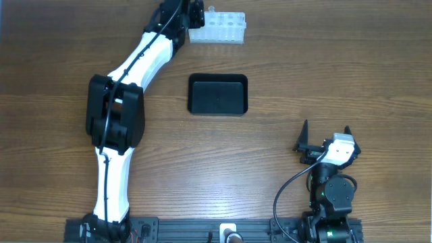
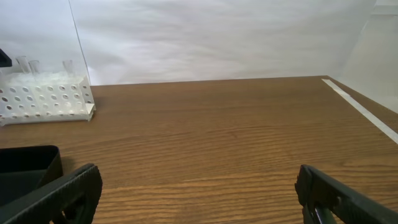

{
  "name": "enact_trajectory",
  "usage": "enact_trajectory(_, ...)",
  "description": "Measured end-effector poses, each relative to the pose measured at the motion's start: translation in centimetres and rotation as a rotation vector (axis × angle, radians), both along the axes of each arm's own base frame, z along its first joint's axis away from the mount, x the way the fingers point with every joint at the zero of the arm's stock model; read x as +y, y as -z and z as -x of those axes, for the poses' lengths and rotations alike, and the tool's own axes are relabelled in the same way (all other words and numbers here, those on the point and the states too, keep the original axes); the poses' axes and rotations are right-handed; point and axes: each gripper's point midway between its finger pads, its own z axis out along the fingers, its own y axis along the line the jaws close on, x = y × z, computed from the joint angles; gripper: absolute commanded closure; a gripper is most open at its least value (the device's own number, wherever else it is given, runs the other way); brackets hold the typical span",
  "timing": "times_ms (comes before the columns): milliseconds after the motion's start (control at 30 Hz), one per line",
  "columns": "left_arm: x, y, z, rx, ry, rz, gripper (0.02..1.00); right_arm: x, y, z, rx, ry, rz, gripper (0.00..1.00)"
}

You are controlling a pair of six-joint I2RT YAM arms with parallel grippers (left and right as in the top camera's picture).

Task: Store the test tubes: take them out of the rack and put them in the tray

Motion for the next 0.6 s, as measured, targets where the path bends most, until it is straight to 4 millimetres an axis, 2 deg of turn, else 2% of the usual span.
enact_trajectory(200,-0.45,0.03,0.12,-0.001,0.01,-0.005,0.45,0.0,0.01,0.0,0.0,0.0,0.0,0.009)
enact_trajectory(600,-0.74,-0.39,-0.17,-0.026,0.018,-0.009,0.498,0.0,0.0,0.0,0.0,0.0,0.0,0.007)
